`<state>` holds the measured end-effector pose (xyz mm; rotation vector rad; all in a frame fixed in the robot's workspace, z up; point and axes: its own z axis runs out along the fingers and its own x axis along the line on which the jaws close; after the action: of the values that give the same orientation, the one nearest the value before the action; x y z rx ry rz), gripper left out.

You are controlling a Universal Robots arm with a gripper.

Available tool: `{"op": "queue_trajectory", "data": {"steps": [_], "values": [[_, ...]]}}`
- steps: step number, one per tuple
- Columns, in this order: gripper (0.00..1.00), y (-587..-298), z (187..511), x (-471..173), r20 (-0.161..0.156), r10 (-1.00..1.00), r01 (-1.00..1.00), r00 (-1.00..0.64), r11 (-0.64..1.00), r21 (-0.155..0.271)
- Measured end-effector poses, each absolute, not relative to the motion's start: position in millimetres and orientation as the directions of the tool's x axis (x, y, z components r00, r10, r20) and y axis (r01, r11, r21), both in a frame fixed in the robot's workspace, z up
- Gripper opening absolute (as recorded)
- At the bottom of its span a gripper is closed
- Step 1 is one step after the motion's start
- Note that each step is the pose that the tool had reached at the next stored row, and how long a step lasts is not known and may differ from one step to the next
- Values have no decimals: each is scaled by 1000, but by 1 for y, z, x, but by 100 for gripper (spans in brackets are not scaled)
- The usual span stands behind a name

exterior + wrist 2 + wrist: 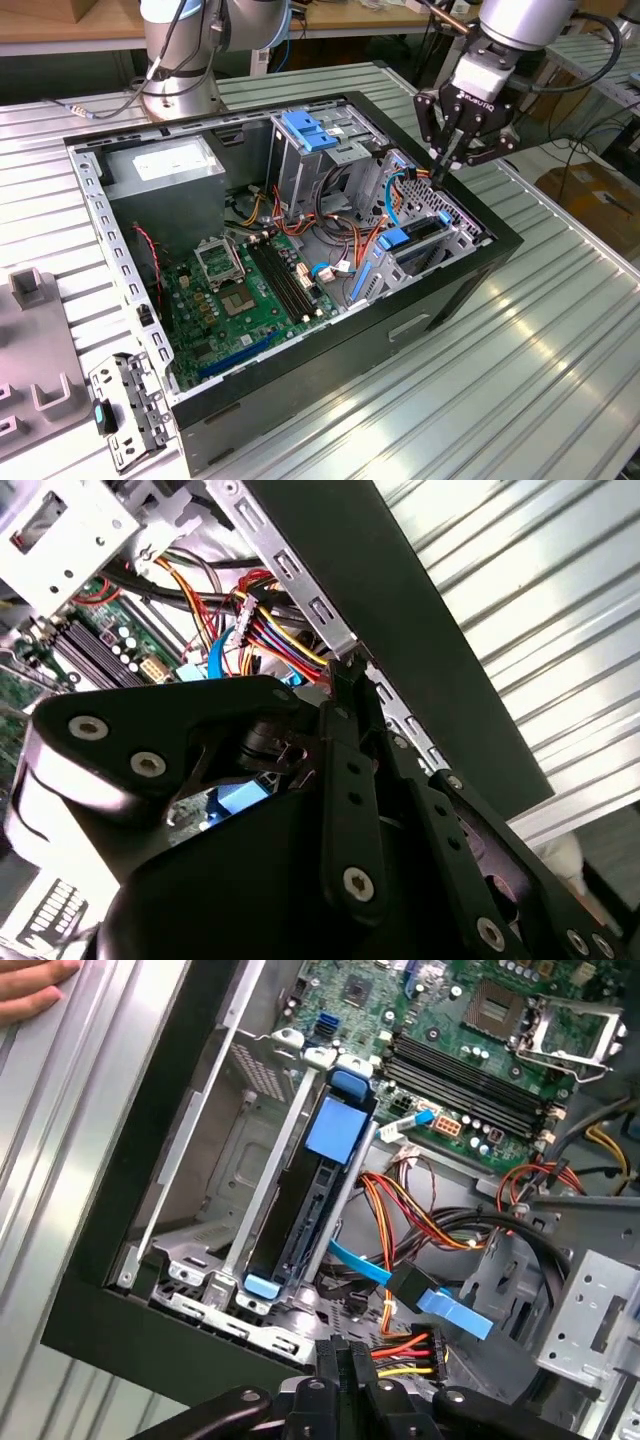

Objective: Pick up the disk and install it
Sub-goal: 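Insert the first disk wire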

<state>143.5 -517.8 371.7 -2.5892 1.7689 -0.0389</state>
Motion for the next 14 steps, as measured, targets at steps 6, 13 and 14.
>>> {"op": "queue_trajectory", "data": {"steps": [6,13,14], "values": [[17,-518,371,144,17,-964,-964,266,-267,-19],[17,-518,370,144,17,-990,-990,138,-138,-19],[17,-518,370,144,17,-992,-992,122,-123,-19]]}}
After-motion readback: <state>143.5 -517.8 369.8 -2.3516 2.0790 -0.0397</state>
